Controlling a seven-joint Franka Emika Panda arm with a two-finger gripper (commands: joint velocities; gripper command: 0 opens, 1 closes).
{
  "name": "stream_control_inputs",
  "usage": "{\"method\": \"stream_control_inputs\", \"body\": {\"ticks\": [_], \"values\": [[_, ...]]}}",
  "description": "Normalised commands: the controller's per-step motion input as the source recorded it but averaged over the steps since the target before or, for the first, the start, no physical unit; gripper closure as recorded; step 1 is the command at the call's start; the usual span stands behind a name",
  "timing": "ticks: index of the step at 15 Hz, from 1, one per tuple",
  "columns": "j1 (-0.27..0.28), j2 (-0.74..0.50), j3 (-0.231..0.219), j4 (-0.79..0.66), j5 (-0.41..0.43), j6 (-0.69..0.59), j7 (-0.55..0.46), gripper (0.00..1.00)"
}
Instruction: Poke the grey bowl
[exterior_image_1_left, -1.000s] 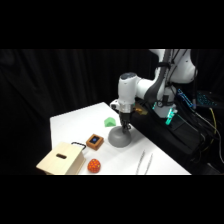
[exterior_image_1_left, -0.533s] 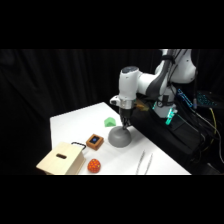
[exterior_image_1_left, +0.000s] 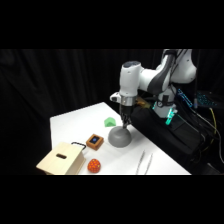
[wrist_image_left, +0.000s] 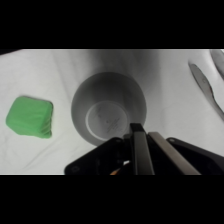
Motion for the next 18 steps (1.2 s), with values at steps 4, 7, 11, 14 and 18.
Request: {"method": "stream_control_inputs", "body": {"ticks": [4,7,11,14,18], "values": [[-0.106,-0.21,0.084,-0.03,-0.167,-0.12,0.14,0.74],[-0.108,-0.19,0.087,-0.03,-0.096,-0.1,0.1,0.52],[-0.112,-0.16,0.081,0.0,-0.098,-0.11,0.09,0.05],[-0.105,-0.14,0.074,0.02,-0.097,-0.13,0.08,0.0],[-0.098,-0.13,0.067,0.04,-0.102,-0.14,0.08,0.0]]}}
